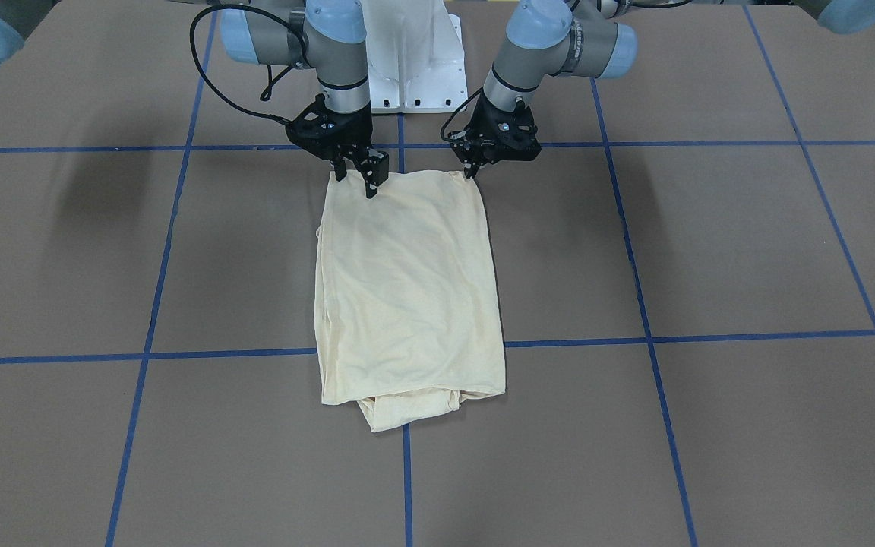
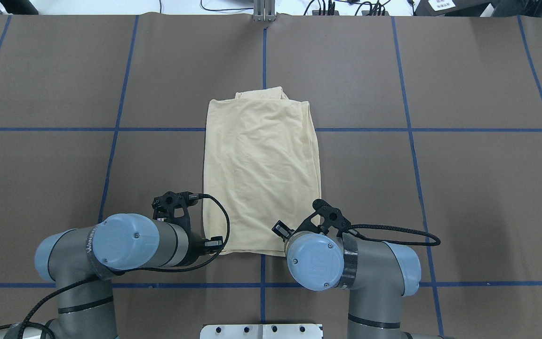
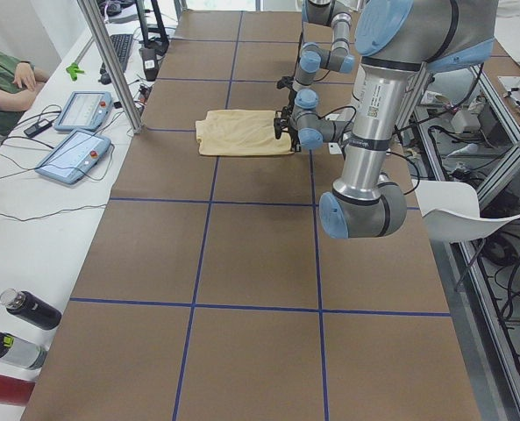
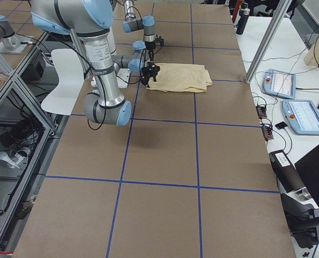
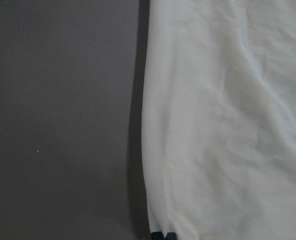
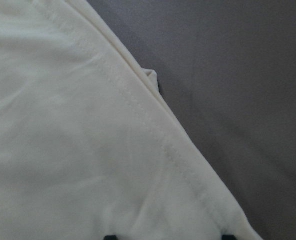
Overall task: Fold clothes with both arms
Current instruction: 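Grasp the shirt end nearest the robot with both grippers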
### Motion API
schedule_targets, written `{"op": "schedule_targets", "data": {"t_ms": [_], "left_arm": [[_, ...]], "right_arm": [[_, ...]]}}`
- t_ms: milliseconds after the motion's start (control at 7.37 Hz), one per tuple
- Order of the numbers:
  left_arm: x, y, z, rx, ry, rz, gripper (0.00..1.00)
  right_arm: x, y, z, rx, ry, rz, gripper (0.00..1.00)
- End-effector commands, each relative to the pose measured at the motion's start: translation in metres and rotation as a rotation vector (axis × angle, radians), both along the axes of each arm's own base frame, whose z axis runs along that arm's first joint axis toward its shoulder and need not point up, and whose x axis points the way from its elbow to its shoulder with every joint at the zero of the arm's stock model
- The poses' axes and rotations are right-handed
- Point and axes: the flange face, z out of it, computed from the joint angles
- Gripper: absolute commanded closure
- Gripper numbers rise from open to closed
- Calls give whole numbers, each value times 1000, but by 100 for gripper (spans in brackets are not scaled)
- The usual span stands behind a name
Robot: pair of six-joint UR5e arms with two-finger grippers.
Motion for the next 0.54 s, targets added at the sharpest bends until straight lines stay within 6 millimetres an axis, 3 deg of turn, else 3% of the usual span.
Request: {"op": "schedule_targets", "data": {"t_ms": [0, 407], "left_arm": [[-1, 0, -1, 1, 3, 0, 100], [-1, 0, -1, 1, 2, 0, 100]], "right_arm": [[-1, -2, -2, -29, -14, 48, 100], [5, -15, -4, -26, -34, 69, 100]]}}
